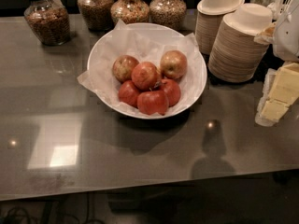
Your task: Pick apple from white bowl
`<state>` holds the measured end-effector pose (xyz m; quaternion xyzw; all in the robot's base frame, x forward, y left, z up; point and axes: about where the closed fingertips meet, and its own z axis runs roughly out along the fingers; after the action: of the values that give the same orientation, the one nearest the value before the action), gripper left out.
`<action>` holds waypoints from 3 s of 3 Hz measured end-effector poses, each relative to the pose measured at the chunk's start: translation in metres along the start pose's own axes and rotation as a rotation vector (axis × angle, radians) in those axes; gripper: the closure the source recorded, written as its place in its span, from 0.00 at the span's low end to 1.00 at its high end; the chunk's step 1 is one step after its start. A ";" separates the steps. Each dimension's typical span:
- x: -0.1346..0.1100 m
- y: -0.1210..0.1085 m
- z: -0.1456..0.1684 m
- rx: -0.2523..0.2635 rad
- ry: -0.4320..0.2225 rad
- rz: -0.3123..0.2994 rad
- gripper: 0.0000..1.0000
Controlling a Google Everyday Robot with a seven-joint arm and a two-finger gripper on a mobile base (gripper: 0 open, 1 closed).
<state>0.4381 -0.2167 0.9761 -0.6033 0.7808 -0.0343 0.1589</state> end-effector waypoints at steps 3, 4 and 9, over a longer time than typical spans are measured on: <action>-0.058 -0.028 0.017 0.043 -0.066 -0.129 0.00; -0.109 -0.039 0.023 0.080 -0.103 -0.262 0.00; -0.104 -0.063 0.030 0.142 -0.421 -0.344 0.00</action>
Offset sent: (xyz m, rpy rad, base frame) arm 0.0329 0.0229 -0.0050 0.0371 -0.0472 0.0542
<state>0.5289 -0.1302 0.9847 -0.7082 0.6123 0.0109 0.3512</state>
